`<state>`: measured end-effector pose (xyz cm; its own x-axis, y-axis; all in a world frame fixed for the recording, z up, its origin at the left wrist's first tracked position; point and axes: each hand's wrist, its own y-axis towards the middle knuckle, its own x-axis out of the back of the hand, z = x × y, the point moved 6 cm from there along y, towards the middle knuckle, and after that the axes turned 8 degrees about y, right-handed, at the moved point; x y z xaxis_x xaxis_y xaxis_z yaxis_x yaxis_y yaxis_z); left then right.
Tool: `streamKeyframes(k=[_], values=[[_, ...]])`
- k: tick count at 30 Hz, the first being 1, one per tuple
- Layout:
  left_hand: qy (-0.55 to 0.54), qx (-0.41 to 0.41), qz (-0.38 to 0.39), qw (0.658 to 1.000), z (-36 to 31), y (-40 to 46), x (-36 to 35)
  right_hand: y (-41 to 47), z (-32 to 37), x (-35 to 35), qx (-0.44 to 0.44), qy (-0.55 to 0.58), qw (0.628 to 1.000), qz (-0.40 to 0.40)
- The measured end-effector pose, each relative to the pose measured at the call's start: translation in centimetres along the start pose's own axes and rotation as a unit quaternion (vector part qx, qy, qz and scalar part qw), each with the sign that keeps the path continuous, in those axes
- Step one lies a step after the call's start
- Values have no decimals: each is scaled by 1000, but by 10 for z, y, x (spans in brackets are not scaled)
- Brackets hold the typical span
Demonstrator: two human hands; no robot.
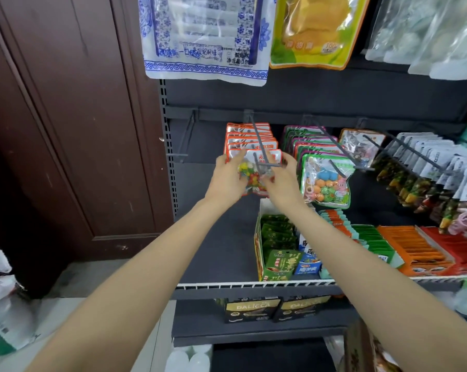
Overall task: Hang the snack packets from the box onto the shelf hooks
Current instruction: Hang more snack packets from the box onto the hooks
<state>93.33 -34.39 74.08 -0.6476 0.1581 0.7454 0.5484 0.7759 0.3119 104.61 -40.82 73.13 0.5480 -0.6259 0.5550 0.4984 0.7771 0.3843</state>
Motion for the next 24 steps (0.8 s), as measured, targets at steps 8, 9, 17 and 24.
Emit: streamKeyframes(k=[8,9,17,24], values=[[7,8,14,1000,2,28,-6,31,-1,-10,-37,-3,998,53],[8,10,8,1000,2,26,-5,28,1,-9,-39,0,998,47],[232,-15,-82,969,-31,-40,-22,-44,-3,39,1,27,1000,-4],[125,-40,100,986,-92,-121,-126,-155,-94,103,-96,-53,992,59]])
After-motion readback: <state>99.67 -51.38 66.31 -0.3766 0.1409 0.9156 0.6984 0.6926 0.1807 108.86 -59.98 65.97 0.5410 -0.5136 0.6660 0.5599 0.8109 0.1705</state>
